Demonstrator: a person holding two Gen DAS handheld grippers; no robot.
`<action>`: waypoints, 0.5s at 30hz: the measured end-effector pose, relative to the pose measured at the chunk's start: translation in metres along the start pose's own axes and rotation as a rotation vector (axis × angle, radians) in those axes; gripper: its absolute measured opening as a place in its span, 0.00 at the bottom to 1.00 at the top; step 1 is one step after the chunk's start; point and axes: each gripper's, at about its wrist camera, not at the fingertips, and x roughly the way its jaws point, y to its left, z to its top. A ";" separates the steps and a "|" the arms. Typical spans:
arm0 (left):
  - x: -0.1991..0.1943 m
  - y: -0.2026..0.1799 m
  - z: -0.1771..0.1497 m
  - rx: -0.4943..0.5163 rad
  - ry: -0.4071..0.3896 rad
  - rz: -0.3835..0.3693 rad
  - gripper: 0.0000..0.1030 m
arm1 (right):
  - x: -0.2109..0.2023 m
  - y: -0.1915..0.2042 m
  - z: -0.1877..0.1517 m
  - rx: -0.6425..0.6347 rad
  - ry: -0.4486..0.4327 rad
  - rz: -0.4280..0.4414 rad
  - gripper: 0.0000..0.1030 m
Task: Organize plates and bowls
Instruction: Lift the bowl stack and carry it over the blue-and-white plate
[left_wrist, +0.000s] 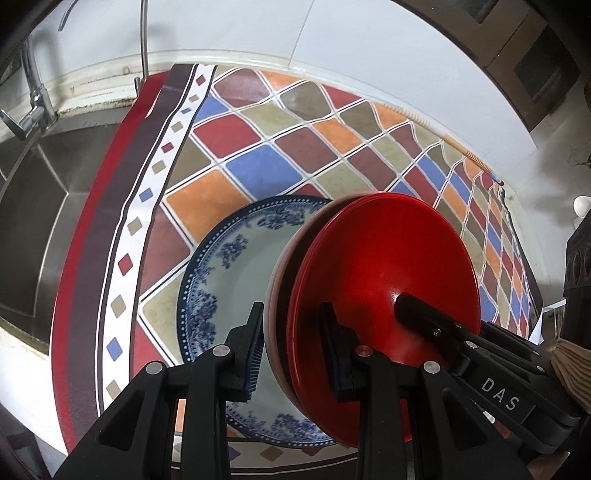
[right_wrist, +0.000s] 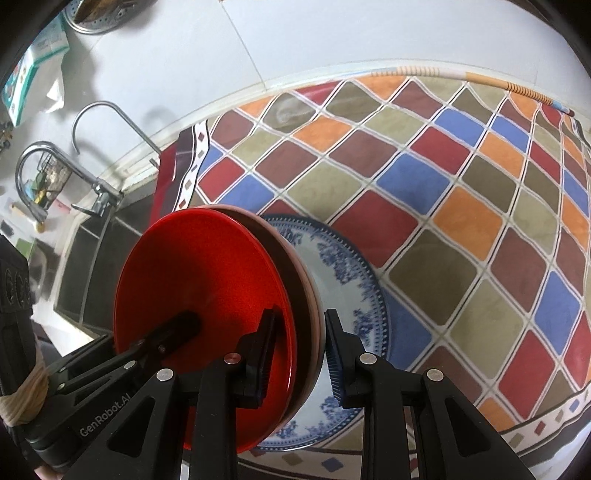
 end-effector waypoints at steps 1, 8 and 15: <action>0.001 0.001 0.000 -0.001 0.004 0.001 0.28 | 0.002 0.002 -0.001 0.001 0.006 -0.001 0.27; 0.008 0.005 -0.002 -0.006 0.035 -0.002 0.28 | 0.013 0.003 -0.003 0.018 0.035 -0.004 0.27; 0.012 0.006 0.000 -0.006 0.048 -0.007 0.28 | 0.018 0.002 -0.003 0.027 0.047 -0.012 0.27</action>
